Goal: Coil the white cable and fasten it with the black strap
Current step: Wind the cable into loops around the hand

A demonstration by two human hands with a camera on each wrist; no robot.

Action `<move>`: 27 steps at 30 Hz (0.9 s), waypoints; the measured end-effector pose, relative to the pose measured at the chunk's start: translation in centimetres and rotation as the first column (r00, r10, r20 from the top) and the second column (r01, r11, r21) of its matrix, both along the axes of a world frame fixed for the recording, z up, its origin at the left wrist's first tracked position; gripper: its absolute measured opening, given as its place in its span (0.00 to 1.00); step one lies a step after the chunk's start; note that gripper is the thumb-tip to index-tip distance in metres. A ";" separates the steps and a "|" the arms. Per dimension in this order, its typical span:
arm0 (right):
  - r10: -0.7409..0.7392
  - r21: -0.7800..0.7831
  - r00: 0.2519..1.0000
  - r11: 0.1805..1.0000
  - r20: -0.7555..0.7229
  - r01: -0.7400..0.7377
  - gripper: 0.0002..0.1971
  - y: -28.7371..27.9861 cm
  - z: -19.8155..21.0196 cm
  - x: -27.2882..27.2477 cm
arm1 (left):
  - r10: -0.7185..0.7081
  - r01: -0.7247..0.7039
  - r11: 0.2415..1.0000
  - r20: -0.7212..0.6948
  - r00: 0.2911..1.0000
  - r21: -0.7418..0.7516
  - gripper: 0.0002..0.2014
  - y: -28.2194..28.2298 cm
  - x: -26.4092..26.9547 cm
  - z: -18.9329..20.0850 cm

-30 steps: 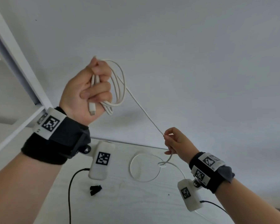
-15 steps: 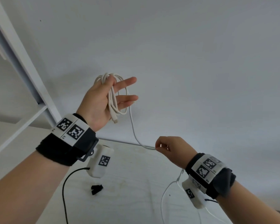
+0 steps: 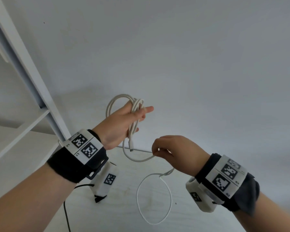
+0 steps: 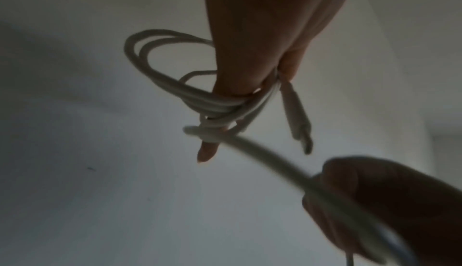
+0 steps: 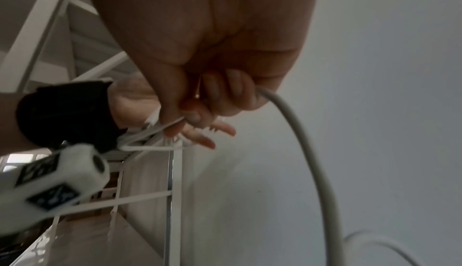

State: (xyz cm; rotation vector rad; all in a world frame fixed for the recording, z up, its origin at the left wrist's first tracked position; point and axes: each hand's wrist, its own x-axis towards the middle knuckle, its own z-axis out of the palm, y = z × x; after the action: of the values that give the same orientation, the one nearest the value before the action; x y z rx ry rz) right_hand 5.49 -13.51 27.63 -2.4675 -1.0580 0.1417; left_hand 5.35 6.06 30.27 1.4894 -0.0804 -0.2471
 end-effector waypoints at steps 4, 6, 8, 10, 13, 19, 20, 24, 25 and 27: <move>-0.001 0.144 0.998 0.990 0.070 -0.009 0.04 -0.3 1.7 0.7 | -0.092 0.097 0.993 -0.068 0.993 0.074 0.24 -0.6 -0.7 -0.8; -0.016 0.204 0.994 0.979 0.108 -0.006 0.04 -0.3 2.5 1.1 | -0.150 0.158 0.984 -0.096 0.984 0.082 0.21 -1.1 -1.2 -1.5; -0.018 0.237 0.992 0.972 0.126 -0.012 0.04 -0.3 3.1 1.3 | -0.197 0.208 0.975 -0.137 0.971 0.072 0.19 -1.5 -1.6 -2.0; -0.015 0.234 0.991 0.972 0.130 -0.016 0.05 -0.2 3.3 1.4 | -0.236 0.242 0.970 -0.188 0.953 0.013 0.23 -1.7 -1.8 -2.4; -0.032 0.229 0.989 0.973 0.141 -0.001 0.04 -0.3 3.1 1.5 | -0.310 0.296 0.950 -0.214 0.926 -0.098 0.24 -1.9 -2.1 -2.4; -0.060 0.274 0.990 0.961 0.126 0.024 0.04 -0.4 2.9 1.8 | -0.282 0.275 0.959 -0.203 0.938 -0.067 0.17 -2.1 -2.7 -2.5; -0.064 0.281 0.990 0.959 0.129 0.026 0.04 -0.4 2.9 1.8 | -0.296 0.284 0.955 -0.205 0.933 -0.088 0.17 -2.2 -2.7 -2.5; -0.093 0.351 0.993 0.934 0.071 0.062 0.04 -0.6 3.2 2.0 | -0.361 0.324 0.929 -0.242 0.901 -0.181 0.21 -2.3 -3.0 -2.6; -0.109 0.387 0.993 0.918 0.043 0.084 0.07 -0.7 3.3 2.0 | -0.385 0.336 0.917 -0.251 0.888 -0.215 0.23 -2.2 -3.1 -2.7; -0.133 0.440 0.991 0.890 0.007 0.116 0.14 -0.9 3.5 2.2 | -0.441 0.365 0.884 -0.260 0.859 -0.291 0.24 -2.1 -3.3 -3.0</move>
State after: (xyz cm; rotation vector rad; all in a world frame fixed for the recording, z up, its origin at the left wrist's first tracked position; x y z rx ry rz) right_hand 7.66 -14.39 31.17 -2.1201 -0.8319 -0.1689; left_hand 2.06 3.92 27.29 1.1688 -0.1587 -0.7961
